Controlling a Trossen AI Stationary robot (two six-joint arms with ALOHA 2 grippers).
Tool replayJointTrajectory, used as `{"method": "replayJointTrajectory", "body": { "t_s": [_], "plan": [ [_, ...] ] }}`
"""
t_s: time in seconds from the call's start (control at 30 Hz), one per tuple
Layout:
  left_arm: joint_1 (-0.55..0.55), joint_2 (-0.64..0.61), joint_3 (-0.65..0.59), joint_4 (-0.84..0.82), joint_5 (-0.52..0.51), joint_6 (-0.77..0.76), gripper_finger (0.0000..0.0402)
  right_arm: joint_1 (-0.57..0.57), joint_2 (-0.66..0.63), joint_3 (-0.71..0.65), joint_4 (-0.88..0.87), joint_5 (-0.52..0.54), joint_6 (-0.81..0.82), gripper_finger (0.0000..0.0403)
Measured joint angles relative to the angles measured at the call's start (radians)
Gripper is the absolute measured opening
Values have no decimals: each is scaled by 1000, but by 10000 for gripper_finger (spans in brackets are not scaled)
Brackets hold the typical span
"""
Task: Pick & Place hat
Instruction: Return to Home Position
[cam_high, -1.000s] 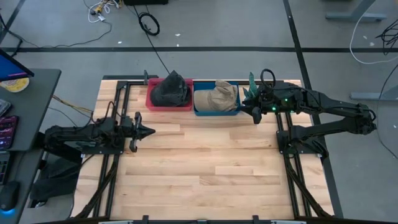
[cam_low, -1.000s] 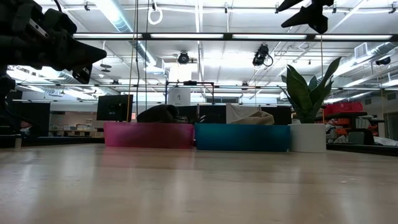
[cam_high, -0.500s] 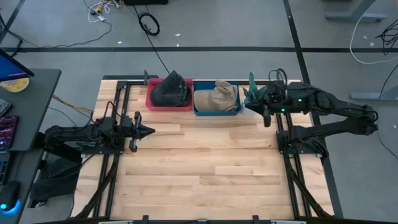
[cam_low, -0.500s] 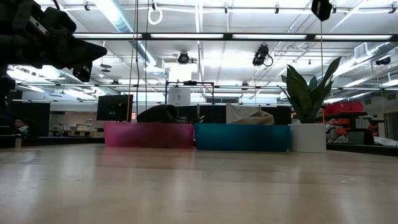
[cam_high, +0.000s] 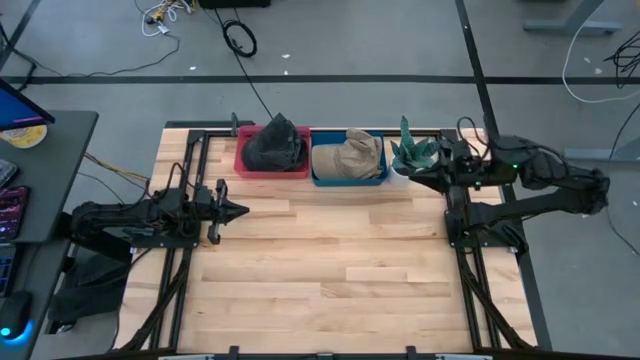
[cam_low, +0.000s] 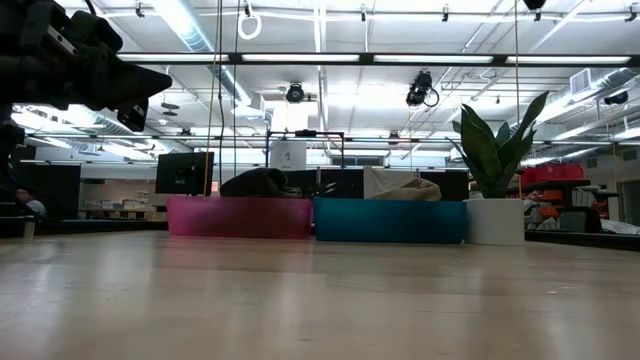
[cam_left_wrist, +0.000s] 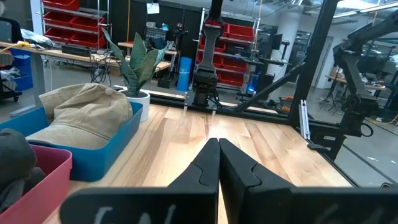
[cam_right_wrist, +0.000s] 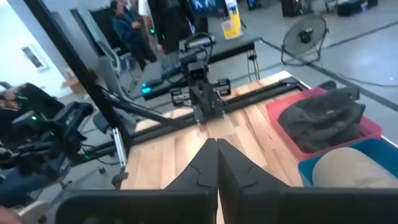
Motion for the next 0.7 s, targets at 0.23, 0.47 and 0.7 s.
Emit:
{"method": "replayJointTrajectory", "body": {
  "t_s": [0.23, 0.47, 0.7],
  "plan": [
    [0, 0, 0, 1, 0, 0, 3, 4, -191, -249, 227, 5, 75, 1],
    [0, 0, 0, 1, 0, 0, 3, 4, -388, -416, 370, -8, 132, 0],
    [0, 0, 0, 1, 0, 0, 3, 4, -566, -448, 378, -52, 154, 0]
  ]
}}
